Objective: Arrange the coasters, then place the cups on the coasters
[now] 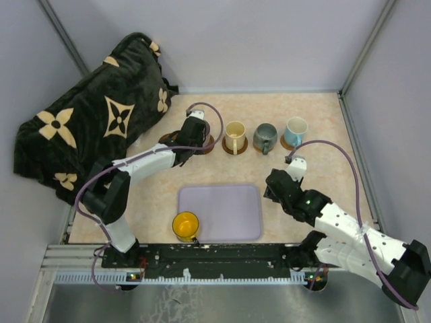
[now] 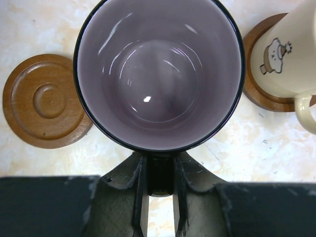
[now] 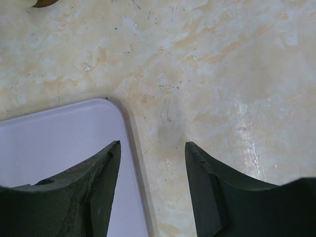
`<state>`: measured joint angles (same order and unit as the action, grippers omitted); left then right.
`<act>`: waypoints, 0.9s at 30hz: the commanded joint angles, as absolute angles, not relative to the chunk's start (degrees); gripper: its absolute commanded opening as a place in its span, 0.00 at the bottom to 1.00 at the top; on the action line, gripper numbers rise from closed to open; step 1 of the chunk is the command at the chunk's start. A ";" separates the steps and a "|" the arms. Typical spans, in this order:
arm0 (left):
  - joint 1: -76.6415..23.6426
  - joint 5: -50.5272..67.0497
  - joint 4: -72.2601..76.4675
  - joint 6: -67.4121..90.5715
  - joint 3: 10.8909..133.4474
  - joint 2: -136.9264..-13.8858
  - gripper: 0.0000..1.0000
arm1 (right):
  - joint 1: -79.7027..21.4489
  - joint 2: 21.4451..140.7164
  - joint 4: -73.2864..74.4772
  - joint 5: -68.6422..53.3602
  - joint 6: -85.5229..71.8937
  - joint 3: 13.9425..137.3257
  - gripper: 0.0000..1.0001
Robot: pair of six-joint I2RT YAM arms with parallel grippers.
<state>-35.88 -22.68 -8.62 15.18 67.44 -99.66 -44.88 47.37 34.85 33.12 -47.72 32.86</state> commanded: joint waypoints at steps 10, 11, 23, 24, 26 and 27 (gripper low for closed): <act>-34.85 -20.13 -3.21 18.08 73.09 -104.19 0.00 | -45.35 49.59 33.14 34.64 -47.55 34.78 0.56; -34.81 -20.18 -3.44 18.50 73.07 -104.36 0.00 | -45.35 49.65 33.14 34.64 -47.54 34.76 0.56; -34.28 -21.07 -5.34 20.78 73.69 -105.41 0.00 | -45.35 49.84 32.70 33.77 -47.55 33.93 0.56; -34.28 -21.09 -5.67 20.91 73.80 -105.58 0.00 | -45.35 49.86 32.68 33.78 -47.61 33.93 0.56; -34.21 -21.18 -6.35 21.18 74.16 -105.81 0.00 | -45.35 49.83 32.63 33.70 -47.63 33.93 0.57; -34.19 -21.18 -6.47 21.19 74.23 -105.81 0.00 | -45.31 49.83 32.57 33.70 -47.62 33.93 0.57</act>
<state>-34.59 -19.99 -8.40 19.99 70.91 -105.67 -44.91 49.69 34.74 33.08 -47.62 32.86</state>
